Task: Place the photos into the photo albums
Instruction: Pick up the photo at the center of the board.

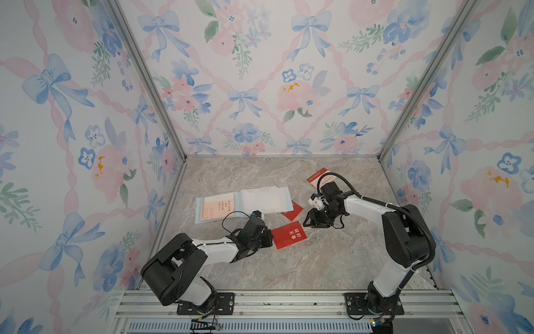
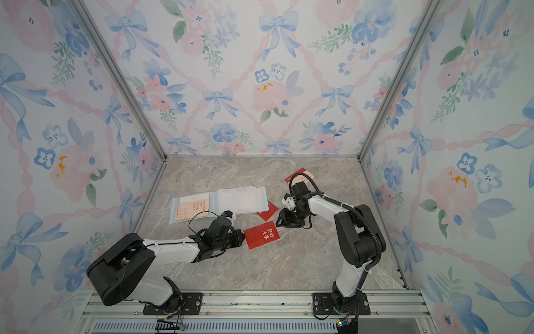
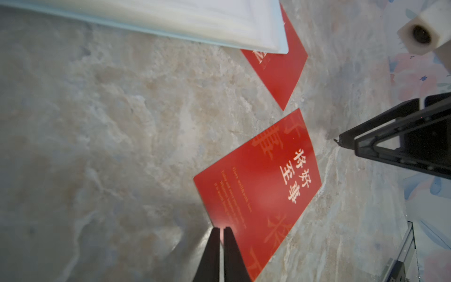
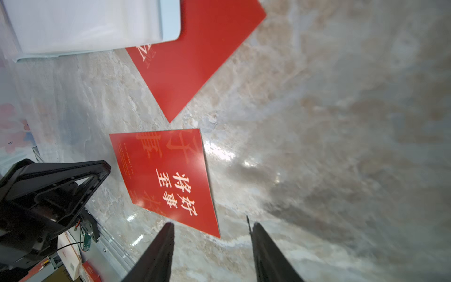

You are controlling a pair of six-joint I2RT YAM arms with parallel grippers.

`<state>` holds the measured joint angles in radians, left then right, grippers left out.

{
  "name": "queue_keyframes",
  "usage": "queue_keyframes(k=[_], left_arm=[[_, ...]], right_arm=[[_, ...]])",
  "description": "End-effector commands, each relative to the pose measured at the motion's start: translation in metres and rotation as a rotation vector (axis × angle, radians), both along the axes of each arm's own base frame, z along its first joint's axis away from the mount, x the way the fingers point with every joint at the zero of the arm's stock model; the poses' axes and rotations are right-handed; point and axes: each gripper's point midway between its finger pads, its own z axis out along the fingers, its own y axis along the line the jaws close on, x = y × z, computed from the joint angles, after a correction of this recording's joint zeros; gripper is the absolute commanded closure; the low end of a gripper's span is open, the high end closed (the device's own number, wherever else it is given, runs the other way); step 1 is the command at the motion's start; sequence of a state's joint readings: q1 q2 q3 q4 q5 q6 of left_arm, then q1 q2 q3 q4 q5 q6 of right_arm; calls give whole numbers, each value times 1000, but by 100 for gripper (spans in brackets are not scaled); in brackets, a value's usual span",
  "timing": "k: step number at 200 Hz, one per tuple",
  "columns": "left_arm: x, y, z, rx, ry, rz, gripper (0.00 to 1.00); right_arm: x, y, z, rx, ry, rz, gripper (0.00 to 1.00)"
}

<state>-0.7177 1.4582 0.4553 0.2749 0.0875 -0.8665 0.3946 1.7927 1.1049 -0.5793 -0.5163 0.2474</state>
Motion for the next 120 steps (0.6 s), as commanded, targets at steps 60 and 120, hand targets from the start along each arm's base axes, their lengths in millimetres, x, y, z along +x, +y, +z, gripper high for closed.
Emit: queue_keyframes(k=[60, 120], left_arm=[[-17, 13, -20, 151, 147, 15, 88], [-18, 16, -17, 179, 154, 11, 73]], right_arm=[[-10, 13, -12, -33, 32, 116, 48], [-9, 22, -15, 1, 41, 120, 47]])
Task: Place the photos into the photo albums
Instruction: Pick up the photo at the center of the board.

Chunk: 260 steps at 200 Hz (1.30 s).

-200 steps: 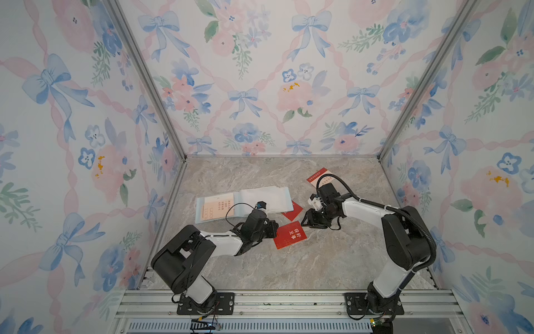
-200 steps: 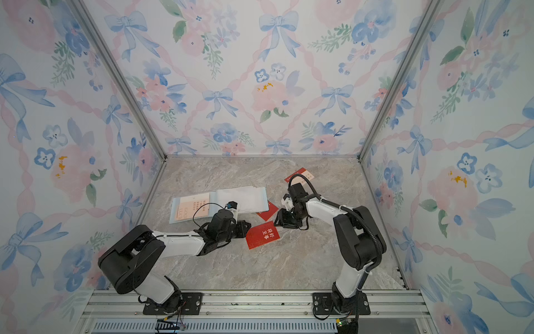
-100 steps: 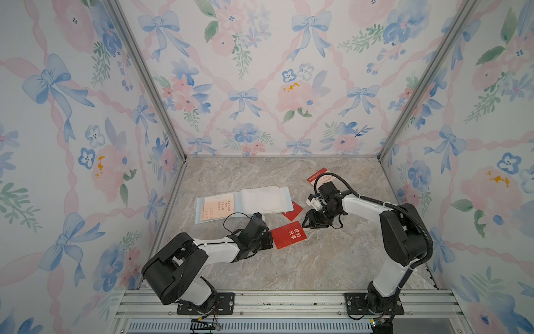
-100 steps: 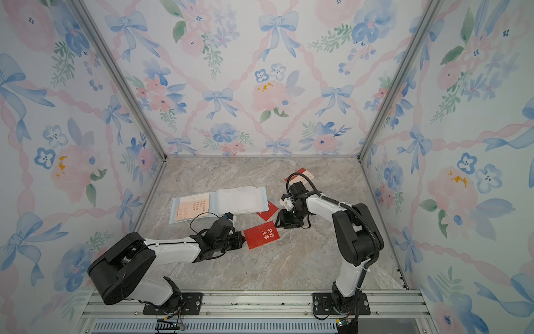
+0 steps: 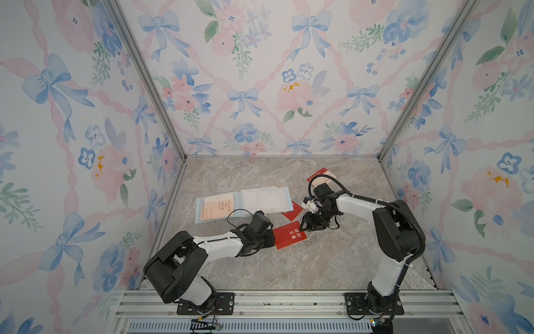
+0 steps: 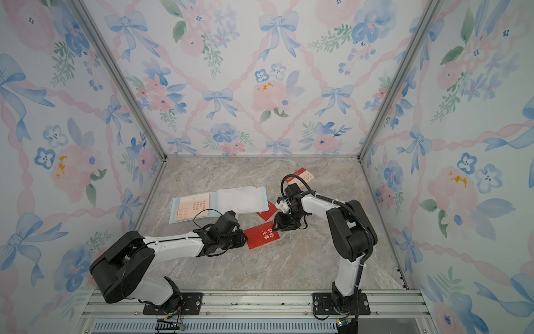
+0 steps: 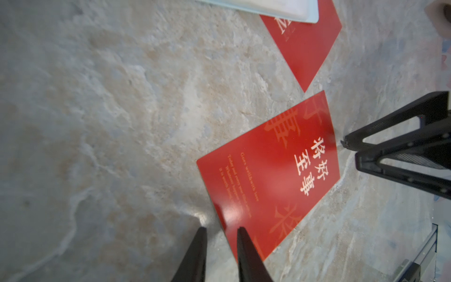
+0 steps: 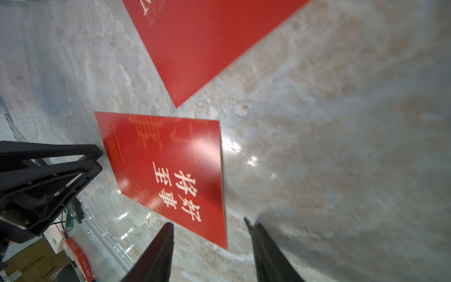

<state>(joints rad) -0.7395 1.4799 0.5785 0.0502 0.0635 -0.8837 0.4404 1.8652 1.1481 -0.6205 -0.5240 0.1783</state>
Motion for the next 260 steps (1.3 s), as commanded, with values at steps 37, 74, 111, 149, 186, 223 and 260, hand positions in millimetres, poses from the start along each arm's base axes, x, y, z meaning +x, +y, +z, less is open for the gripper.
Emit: queue_keyframes(k=[37, 74, 111, 149, 186, 223, 260], left_arm=[[-19, 16, -22, 87, 95, -5, 73], [-18, 12, -23, 82, 106, -7, 73], [-15, 8, -27, 100, 104, -19, 74], [-16, 9, -35, 117, 124, -22, 75], [-14, 11, -33, 121, 112, -14, 75], [-14, 13, -34, 125, 111, -10, 76], [-11, 12, -32, 124, 105, -17, 76]], right_arm=[[3, 12, -3, 22, 14, 19, 47], [2, 21, -5, 34, 16, 32, 47], [-3, 30, -10, 54, 35, 38, 47], [0, 40, -2, 142, 43, 5, 47], [7, 52, 16, 289, 62, -48, 47], [12, 52, 38, 396, 64, -64, 47], [11, 47, 46, 402, 58, -54, 48]])
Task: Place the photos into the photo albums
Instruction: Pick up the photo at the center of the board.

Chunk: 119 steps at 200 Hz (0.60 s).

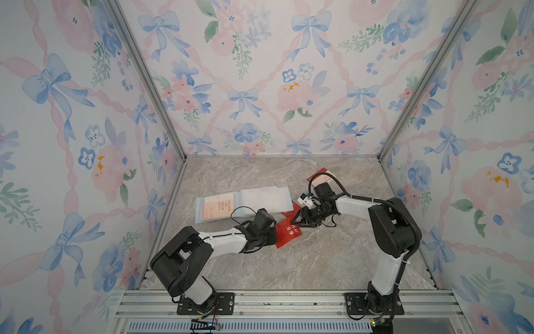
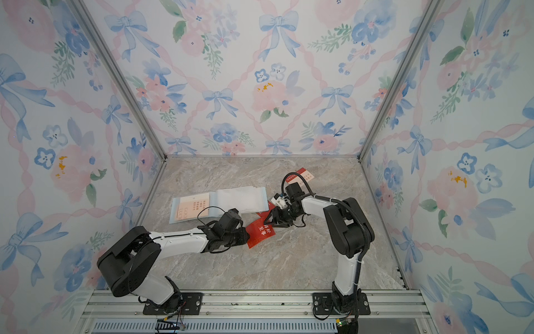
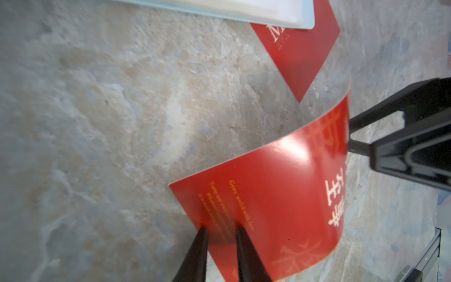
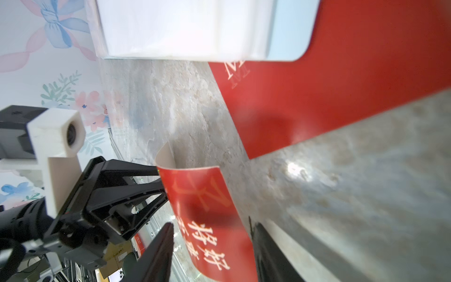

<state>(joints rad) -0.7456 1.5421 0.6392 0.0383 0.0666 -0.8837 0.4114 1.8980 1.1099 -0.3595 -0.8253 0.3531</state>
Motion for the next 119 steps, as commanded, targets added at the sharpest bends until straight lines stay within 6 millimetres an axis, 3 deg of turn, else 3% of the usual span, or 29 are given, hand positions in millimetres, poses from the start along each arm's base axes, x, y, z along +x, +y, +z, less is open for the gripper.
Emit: queue_keyframes(k=[1, 70, 91, 119], left_arm=[[-19, 23, -31, 117, 93, -9, 76], [-16, 28, -27, 105, 88, 8, 76], [-12, 27, -22, 102, 68, 7, 76], [-11, 29, -21, 99, 64, 11, 76]], right_arm=[[-7, 6, 24, 75, -12, 31, 47], [-11, 0, 23, 43, -5, 39, 51], [-10, 0, 24, 43, -14, 42, 60], [-10, 1, 23, 39, -5, 41, 80]])
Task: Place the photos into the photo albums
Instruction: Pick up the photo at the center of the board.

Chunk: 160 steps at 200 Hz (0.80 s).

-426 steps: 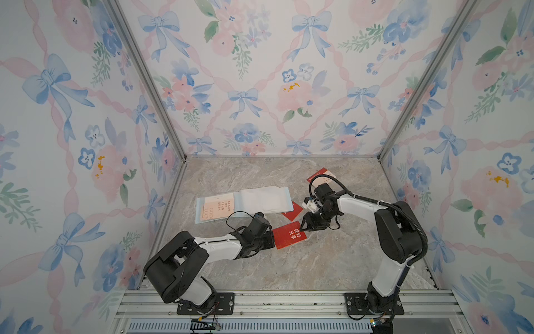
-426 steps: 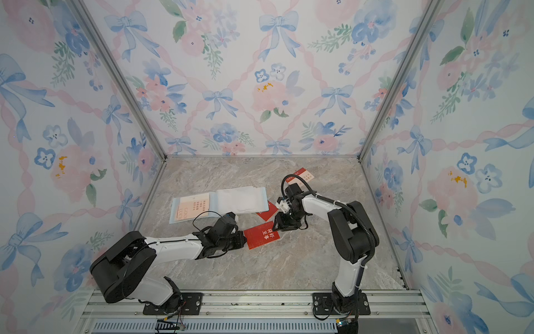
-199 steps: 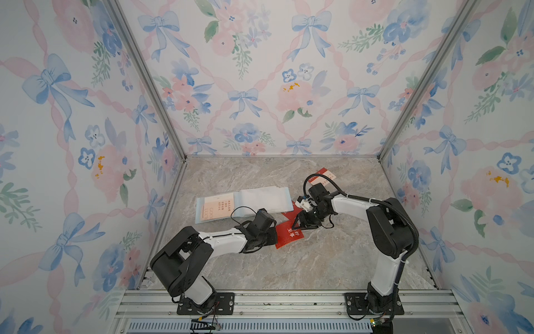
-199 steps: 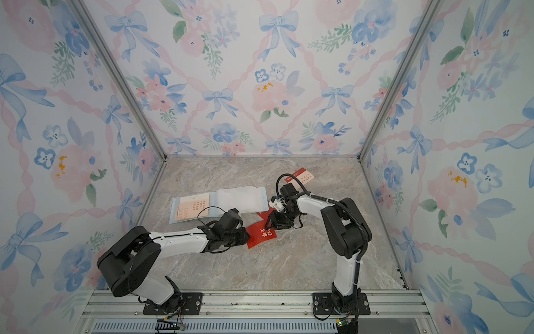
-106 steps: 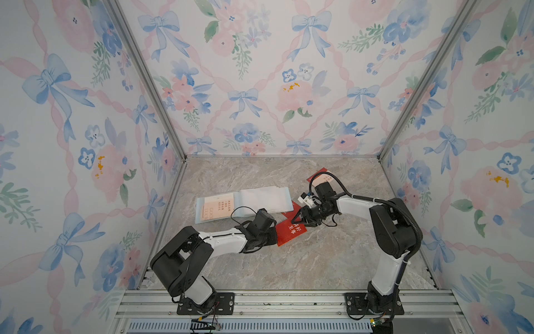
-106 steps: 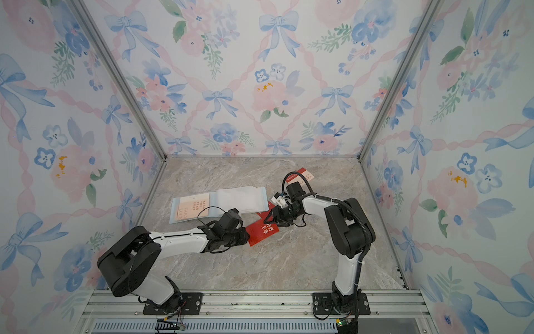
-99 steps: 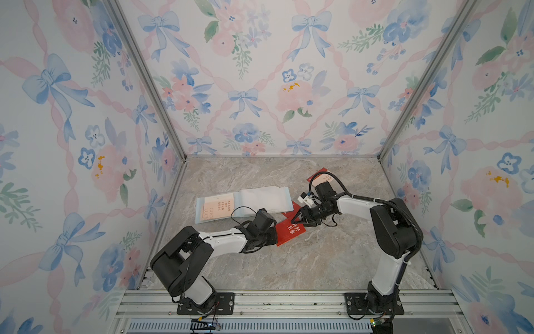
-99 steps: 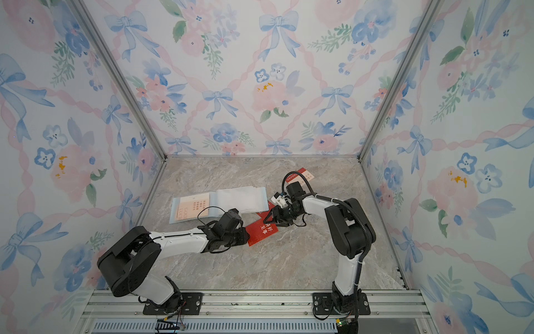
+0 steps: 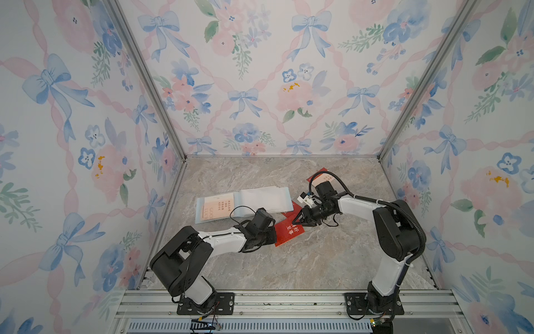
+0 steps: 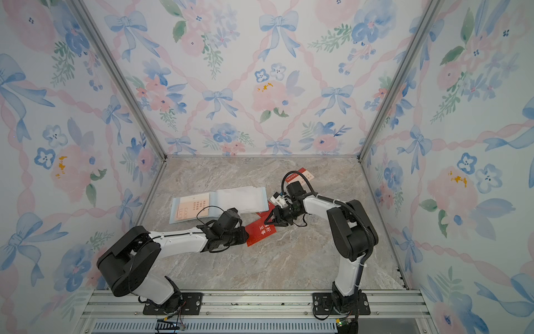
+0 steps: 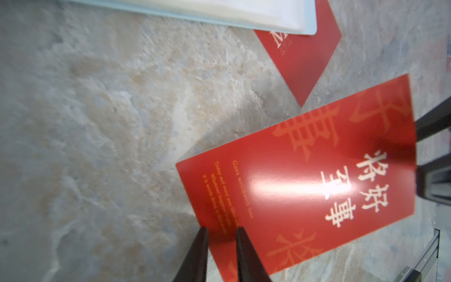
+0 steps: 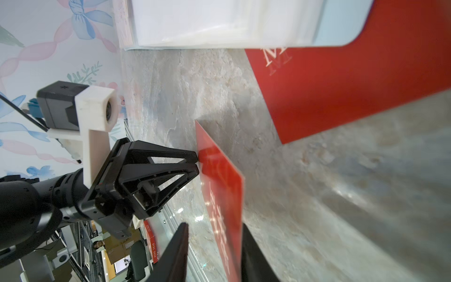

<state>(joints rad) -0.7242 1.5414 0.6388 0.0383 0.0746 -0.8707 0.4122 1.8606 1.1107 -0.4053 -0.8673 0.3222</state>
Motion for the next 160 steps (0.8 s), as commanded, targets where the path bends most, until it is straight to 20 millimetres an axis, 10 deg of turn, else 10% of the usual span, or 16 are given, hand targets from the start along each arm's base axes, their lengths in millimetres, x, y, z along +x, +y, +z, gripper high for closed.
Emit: queue_keyframes(k=[1, 43, 160], left_arm=[[-15, 24, -21, 99, 66, 6, 76], [-6, 25, -8, 81, 26, 20, 75], [42, 41, 65, -60, -140, 86, 72]], right_arm=[[0, -1, 7, 3, -5, 8, 81], [2, -4, 8, 1, -10, -5, 100], [31, -9, 65, 168, -117, -80, 100]])
